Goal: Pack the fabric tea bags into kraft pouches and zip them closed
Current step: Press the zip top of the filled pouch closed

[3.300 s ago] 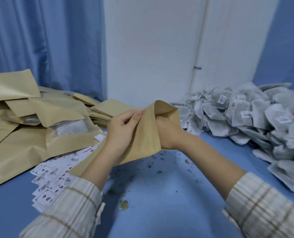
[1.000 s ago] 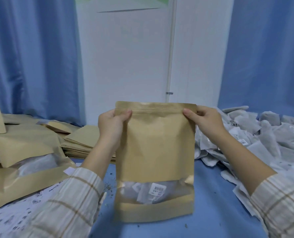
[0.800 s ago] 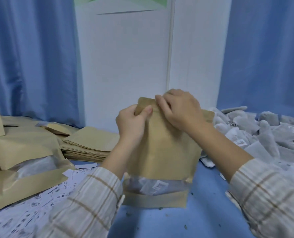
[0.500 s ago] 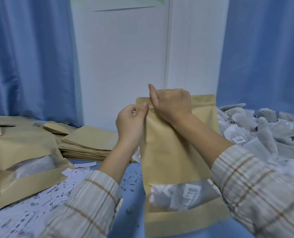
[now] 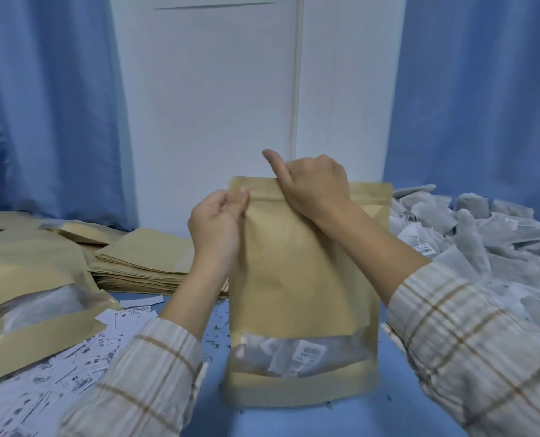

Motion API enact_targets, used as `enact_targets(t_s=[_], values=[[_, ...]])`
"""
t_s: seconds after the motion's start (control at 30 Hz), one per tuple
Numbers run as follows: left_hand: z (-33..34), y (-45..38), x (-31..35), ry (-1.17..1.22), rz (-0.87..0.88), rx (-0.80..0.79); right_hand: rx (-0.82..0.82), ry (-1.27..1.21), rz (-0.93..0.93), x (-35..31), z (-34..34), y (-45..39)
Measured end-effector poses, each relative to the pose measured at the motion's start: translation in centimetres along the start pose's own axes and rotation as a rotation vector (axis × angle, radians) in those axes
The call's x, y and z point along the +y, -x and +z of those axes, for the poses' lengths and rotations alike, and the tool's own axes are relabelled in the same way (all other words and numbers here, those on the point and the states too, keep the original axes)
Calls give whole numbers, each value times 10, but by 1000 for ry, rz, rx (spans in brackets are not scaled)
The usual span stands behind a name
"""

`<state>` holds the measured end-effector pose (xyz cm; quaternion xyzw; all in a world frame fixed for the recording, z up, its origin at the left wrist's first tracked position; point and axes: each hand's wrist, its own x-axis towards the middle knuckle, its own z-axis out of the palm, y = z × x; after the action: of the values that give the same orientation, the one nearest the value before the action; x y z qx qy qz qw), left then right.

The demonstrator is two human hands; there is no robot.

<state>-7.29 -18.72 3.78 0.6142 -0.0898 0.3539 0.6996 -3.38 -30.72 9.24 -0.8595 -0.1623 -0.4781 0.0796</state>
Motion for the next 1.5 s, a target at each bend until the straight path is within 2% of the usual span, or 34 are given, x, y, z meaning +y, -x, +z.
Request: enact_targets(t_s=[0.07, 0.2, 0.53, 0.97, 1.03, 1.1, 1.2, 1.3, 1.4, 1.47, 1.5], values=[[-2, -2, 2, 13, -10, -29, 13, 74, -15, 7, 2, 4], [-11, -5, 0, 24, -15, -17, -23, -17, 23, 18, 0, 4], [-32, -13, -5, -65, -40, -17, -104, -6, 105, 48, 0, 19], [-37, -25, -11, -160, 38, 61, 2, -100, 323, 61, 4, 25], [-34, -23, -10, -239, 106, 106, 27, -119, 393, 64, 5, 29], [-26, -17, -3, -293, 220, 123, -15, -255, 564, 62, 11, 35], [1, 4, 12, -344, 434, 54, -299, -671, 868, 47, 12, 44], [25, 29, 19, -436, 669, -25, -427, -1142, 1084, 50, 1, 46], [41, 40, 16, -585, 891, -147, -680, -1529, 1162, 61, -10, 55], [49, 45, 5, -765, 1181, -171, -720, -1634, 1211, 64, -16, 63], [52, 48, -1, -813, 1263, -178, -707, -1658, 1243, 66, -18, 66]])
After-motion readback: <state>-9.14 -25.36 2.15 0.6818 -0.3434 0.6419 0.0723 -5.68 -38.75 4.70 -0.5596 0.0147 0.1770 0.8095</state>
